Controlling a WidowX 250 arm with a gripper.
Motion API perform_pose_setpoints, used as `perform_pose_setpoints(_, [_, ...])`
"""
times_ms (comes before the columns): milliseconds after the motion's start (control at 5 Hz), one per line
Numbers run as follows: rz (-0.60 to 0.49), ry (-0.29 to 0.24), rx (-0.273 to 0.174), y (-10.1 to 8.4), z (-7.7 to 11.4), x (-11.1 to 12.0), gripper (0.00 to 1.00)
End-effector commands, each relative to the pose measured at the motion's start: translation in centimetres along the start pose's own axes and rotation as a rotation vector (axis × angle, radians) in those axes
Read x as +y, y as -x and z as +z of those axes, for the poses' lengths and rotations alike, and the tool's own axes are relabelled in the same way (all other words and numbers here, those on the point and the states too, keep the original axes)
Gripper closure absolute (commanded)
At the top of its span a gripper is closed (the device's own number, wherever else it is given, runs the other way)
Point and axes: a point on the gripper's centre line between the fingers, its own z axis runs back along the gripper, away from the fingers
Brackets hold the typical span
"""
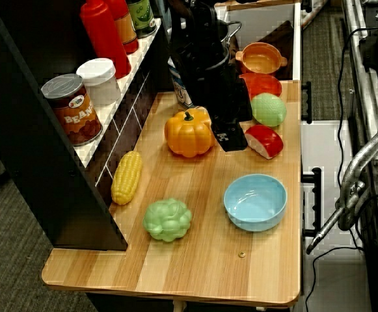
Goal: Lift bowl
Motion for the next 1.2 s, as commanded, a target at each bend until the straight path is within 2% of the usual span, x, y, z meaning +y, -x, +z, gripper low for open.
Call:
perform_pose_setpoints(0, [0.041,-0.045,-0.054,1.0,1.3,2.3,0.00])
perform_pose_setpoints(400, [-0.001,-0.124,-0.078,1.6,-0.6,3.3,0.00])
perform_pose_setpoints(600, [0.021,-0.122,-0.166,1.7,-1.2,3.3,0.00])
perform_pose_setpoints(800, [0.066,-0.108,-0.222,1.6,-1.7,3.5,0.00])
perform_pose_setpoints(1000, [0.067,-0.108,-0.210,1.3,-2.3,3.5,0.00])
